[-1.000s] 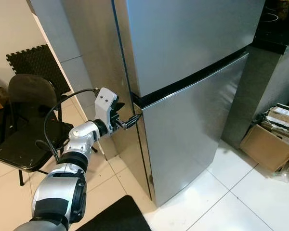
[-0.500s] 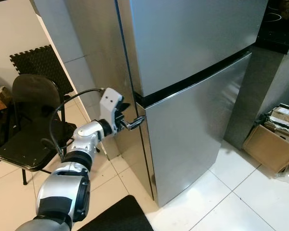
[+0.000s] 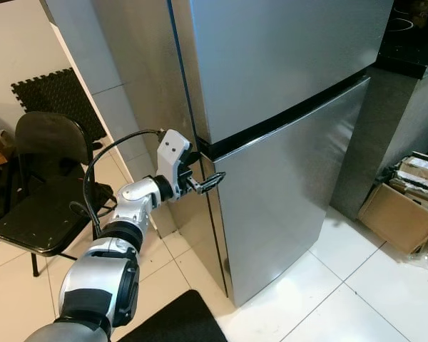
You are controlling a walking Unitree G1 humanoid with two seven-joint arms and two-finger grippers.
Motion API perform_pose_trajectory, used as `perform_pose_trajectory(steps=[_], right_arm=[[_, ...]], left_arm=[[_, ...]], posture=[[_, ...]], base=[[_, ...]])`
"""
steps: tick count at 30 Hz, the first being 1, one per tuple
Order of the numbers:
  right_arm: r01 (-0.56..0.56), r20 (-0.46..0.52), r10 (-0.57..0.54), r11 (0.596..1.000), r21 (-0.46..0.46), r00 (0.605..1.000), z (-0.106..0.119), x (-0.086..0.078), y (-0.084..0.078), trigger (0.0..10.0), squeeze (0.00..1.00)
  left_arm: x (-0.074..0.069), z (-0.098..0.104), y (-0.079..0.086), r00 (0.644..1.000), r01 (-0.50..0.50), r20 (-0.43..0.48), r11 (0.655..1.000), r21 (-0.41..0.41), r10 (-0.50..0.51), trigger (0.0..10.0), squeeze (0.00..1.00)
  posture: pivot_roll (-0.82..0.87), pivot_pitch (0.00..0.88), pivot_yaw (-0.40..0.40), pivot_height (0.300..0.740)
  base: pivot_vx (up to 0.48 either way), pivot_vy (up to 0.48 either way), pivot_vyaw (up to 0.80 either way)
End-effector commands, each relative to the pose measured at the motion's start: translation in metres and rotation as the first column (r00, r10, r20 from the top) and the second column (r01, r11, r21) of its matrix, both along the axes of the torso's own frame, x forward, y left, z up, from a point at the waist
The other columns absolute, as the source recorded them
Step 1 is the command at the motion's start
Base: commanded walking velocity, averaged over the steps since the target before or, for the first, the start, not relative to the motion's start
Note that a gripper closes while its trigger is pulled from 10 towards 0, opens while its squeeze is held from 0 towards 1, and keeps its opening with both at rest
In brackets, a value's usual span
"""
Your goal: Restocking fridge
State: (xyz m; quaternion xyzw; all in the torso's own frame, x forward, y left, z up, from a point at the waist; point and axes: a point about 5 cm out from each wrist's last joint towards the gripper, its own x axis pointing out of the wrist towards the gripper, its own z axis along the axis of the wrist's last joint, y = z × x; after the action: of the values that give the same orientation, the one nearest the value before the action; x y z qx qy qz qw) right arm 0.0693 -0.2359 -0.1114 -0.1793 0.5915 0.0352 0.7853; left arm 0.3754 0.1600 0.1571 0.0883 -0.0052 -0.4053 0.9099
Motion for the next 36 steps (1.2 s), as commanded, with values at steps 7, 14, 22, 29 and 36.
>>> perform_pose_trajectory(steps=[7,14,22,29,36], right_arm=[[0.009,0.009,-0.009,1.000,0.004,1.000,0.000,-0.001,0.002,10.0,0.00],[0.009,0.012,-0.009,1.000,0.004,1.000,0.000,0.000,0.002,10.0,0.00],[0.010,0.015,-0.010,1.000,0.003,1.000,0.000,0.001,0.001,10.0,0.00],[0.011,0.015,-0.011,1.000,0.004,1.000,0.000,0.001,0.002,10.0,0.00],[0.011,0.015,-0.011,1.000,0.006,1.000,0.000,0.001,0.002,10.0,0.00]], left_arm=[[-0.002,-0.007,-0.005,1.000,0.011,-0.022,1.000,0.005,-0.011,10.0,0.00],[-0.015,-0.021,-0.023,0.971,0.212,-0.102,0.976,-0.055,-0.217,10.0,0.00],[-0.029,-0.033,-0.041,0.901,0.392,-0.152,0.912,-0.117,-0.407,10.0,0.00],[-0.034,-0.037,-0.052,0.873,0.449,-0.149,0.885,-0.126,-0.464,10.0,0.00],[-0.036,-0.038,-0.058,0.868,0.459,-0.145,0.879,-0.127,-0.474,10.0,0.00]], posture=[[-0.13,0.000,0.090,0.740],[-0.13,0.000,0.088,0.740],[-0.13,0.000,0.089,0.740],[-0.13,0.000,0.089,0.740],[-0.13,0.000,0.088,0.740]], base=[[0.000,0.000,0.00],[0.000,0.000,0.00],[0.000,0.000,0.00],[0.000,0.000,0.00],[0.000,0.000,0.00]])
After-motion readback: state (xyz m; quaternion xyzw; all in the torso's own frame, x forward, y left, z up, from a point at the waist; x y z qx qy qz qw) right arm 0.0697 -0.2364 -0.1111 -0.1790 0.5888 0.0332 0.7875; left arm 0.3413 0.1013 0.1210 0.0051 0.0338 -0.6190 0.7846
